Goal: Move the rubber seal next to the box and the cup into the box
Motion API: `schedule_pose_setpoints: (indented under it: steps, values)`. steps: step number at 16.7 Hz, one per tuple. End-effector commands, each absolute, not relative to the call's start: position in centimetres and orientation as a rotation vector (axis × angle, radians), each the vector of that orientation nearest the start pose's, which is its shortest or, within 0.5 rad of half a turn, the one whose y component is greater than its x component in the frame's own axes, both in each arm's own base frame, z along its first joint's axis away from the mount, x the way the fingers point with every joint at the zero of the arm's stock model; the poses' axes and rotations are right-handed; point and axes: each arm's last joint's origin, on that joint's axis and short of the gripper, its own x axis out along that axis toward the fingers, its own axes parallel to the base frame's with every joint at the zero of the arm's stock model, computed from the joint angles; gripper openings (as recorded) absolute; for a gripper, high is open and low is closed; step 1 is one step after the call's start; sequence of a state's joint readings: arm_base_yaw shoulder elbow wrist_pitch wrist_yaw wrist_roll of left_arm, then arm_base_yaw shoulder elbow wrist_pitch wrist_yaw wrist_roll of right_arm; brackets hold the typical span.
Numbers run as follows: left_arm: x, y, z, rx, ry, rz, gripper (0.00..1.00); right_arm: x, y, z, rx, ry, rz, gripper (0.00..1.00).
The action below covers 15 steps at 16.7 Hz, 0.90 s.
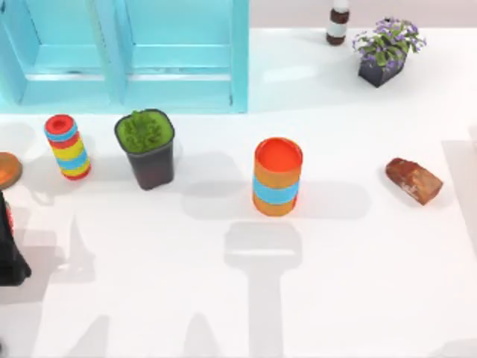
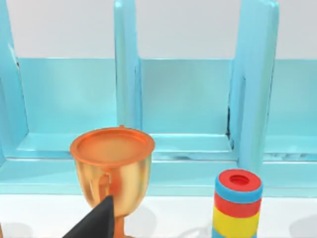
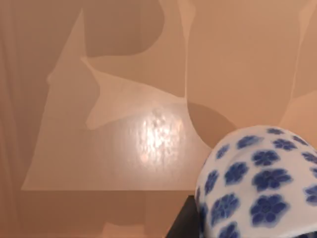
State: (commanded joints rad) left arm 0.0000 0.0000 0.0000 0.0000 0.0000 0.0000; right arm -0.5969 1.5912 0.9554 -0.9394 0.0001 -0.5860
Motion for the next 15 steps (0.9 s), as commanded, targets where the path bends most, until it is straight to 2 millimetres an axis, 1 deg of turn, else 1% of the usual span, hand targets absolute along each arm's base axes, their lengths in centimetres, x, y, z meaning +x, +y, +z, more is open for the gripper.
schedule_pose_setpoints:
  steps: [6, 7, 15]
  values:
    - [10.57, -0.12, 16.0, 0.0, 0.0, 0.0, 1.0, 21.87, -14.71, 16.74, 0.01, 1.574, -0.006, 0.98]
    - [10.57, -0.12, 16.0, 0.0, 0.0, 0.0, 1.0, 21.87, -14.71, 16.74, 0.01, 1.574, -0.006, 1.0]
    - [10.57, -0.12, 16.0, 0.0, 0.0, 0.0, 1.0, 21.86, -14.72, 16.77, 0.01, 1.574, -0.007, 1.0]
